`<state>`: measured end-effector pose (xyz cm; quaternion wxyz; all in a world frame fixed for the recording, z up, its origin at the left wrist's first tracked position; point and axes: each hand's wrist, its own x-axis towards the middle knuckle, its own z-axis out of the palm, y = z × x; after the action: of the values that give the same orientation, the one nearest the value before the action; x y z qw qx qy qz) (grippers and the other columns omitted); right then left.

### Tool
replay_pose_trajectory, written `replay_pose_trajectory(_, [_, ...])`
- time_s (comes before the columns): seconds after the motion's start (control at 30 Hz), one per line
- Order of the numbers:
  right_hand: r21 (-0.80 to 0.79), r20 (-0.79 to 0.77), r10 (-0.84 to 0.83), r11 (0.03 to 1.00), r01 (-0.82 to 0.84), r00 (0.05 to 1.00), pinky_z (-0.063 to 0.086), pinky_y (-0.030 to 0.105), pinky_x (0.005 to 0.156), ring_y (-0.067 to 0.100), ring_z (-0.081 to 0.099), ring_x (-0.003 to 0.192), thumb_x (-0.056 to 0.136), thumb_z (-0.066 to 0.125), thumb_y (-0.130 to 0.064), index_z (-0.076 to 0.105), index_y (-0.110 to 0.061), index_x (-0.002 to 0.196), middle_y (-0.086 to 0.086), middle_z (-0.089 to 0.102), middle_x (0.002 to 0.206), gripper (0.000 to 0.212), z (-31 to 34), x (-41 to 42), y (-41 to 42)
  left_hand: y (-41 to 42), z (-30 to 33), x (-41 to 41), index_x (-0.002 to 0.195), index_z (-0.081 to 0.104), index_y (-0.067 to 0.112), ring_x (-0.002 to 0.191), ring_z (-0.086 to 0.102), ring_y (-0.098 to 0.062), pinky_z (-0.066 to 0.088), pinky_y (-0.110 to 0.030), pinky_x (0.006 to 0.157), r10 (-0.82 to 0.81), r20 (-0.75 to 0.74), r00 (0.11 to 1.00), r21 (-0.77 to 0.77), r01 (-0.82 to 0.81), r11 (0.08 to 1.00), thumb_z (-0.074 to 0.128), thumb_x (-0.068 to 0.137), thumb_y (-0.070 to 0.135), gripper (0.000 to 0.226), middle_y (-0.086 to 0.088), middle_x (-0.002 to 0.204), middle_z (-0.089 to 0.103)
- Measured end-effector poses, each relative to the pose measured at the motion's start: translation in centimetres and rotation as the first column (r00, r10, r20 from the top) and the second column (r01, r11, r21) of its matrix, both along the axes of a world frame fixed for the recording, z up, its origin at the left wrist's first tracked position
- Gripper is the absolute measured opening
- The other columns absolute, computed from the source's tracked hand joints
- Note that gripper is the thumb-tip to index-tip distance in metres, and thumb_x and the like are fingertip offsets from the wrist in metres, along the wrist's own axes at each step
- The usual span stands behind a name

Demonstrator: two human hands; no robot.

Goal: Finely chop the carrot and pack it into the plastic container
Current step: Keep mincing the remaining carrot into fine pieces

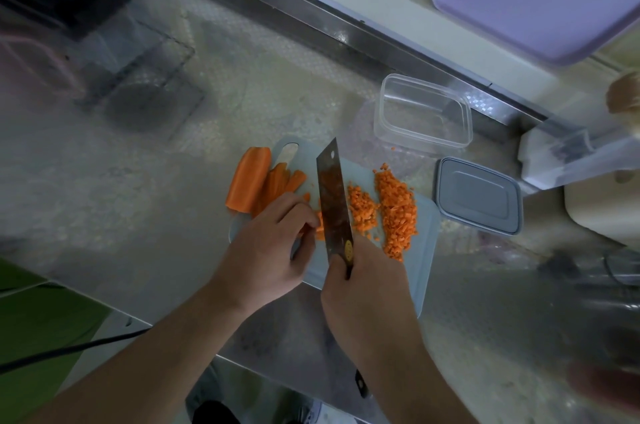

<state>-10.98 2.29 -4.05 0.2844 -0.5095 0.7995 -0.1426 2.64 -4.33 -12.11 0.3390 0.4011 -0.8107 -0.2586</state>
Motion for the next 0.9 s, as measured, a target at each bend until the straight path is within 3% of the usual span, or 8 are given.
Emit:
replay_pose_trajectory(0.23, [0.077,-0.04,0.01,0.997,-0.006,0.999,0.028,0.022,0.05,0.013,0.051,0.063,0.098,0.044,-0.025,0.042,-0.025,0.077,-0.005,0.052,0.071,0.021,0.0,0.4,-0.4,0.0,-0.1,0.0,0.09,0.068,0.008,0.089,0.064,-0.017,0.055,-0.036,0.077,0.016,-0.009,1.0,-0.025,-0.016,1.0,0.071,0.091,0.0,0.009,-0.001,0.096,0.063])
replay_pose_trajectory(0.43, [0.147,-0.022,-0.037,0.988,0.04,0.999,0.052,0.036,0.067,0.021,0.06,0.08,0.092,0.044,-0.028,0.051,-0.025,0.089,-0.003,0.061,0.084,0.008,-0.4,1.7,-0.6,0.1,-0.3,0.0,0.091,0.072,0.007,0.09,0.065,-0.016,0.055,-0.034,0.077,0.021,-0.017,1.0,-0.003,-0.021,1.0,0.073,0.09,0.0,0.008,-0.001,0.096,0.065])
replay_pose_trajectory(0.57, [0.148,-0.018,-0.045,0.988,0.047,0.999,0.056,0.04,0.077,0.021,0.062,0.085,0.095,0.042,-0.03,0.054,-0.027,0.097,-0.005,0.062,0.088,0.012,-0.3,2.1,-0.4,0.2,-0.1,0.2,0.095,0.073,0.009,0.094,0.066,-0.016,0.055,-0.034,0.079,-0.001,0.017,1.0,0.006,0.001,1.0,0.072,0.092,0.003,0.007,0.0,0.101,0.066])
replay_pose_trajectory(0.67, [0.116,-0.012,-0.049,0.992,0.05,0.999,0.055,0.038,0.073,0.019,0.061,0.082,0.094,0.043,-0.029,0.054,-0.028,0.097,-0.007,0.06,0.085,0.012,-0.6,1.8,-0.2,0.1,0.3,0.2,0.096,0.073,0.011,0.094,0.067,-0.016,0.054,-0.03,0.079,-0.027,0.039,0.999,-0.014,0.027,1.0,0.071,0.093,0.005,0.008,0.002,0.101,0.068])
replay_pose_trajectory(0.9, [0.063,-0.01,-0.033,0.997,0.034,0.999,0.051,0.035,0.068,0.019,0.06,0.08,0.096,0.042,-0.031,0.053,-0.029,0.094,-0.007,0.06,0.083,0.011,-1.0,1.3,0.0,-0.4,0.7,1.0,0.109,0.071,0.019,0.107,0.064,-0.015,0.056,-0.037,0.08,-0.139,0.165,0.976,0.057,0.131,0.99,0.073,0.091,0.017,0.018,0.007,0.113,0.062])
